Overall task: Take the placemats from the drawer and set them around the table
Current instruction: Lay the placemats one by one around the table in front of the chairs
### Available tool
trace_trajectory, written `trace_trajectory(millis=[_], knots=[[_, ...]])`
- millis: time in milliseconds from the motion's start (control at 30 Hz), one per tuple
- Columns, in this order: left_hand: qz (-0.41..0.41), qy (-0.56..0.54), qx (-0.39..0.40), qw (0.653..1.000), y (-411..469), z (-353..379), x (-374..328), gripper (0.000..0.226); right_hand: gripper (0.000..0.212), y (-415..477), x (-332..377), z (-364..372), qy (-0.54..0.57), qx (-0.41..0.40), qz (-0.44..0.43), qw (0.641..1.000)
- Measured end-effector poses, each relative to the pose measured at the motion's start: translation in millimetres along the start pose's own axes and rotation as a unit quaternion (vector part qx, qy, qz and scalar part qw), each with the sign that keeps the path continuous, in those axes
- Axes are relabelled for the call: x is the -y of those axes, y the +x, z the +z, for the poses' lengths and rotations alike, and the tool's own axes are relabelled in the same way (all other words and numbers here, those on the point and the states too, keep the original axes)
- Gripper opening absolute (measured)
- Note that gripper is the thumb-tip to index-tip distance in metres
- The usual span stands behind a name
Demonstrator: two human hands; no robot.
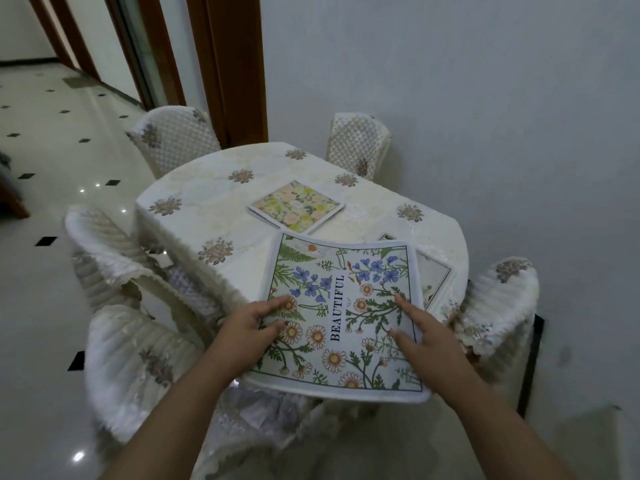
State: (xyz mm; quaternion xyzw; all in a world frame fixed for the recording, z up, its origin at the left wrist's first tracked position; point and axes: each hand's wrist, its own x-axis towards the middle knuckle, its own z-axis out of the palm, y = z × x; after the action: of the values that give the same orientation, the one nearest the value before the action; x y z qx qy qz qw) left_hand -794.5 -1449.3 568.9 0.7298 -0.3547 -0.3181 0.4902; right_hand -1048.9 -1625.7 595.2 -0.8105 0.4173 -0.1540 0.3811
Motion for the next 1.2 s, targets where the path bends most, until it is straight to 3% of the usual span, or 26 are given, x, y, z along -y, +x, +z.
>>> trace_trajectory(millis=[267,533,833,1200], knots=[[-0.015,0.094,-0.011,0.995,-106,11,23,0.044,0.058,-111,-25,27,0.032,0.021,0.040,0.998],[-0.021,0.102,-0.006,0.995,-149,-36,11,0.042,0.057,-153,16,52,0.060,0.007,0.027,0.998],[-0.005,0.099,0.041,0.994,-92,-125,34,0.040,0.057,-119,76,121,0.105,-0.019,0.081,0.991],[-0.023,0.116,0.162,0.980,36,-217,81,0.040,0.058,-46,120,220,0.134,-0.079,0.168,0.974]])
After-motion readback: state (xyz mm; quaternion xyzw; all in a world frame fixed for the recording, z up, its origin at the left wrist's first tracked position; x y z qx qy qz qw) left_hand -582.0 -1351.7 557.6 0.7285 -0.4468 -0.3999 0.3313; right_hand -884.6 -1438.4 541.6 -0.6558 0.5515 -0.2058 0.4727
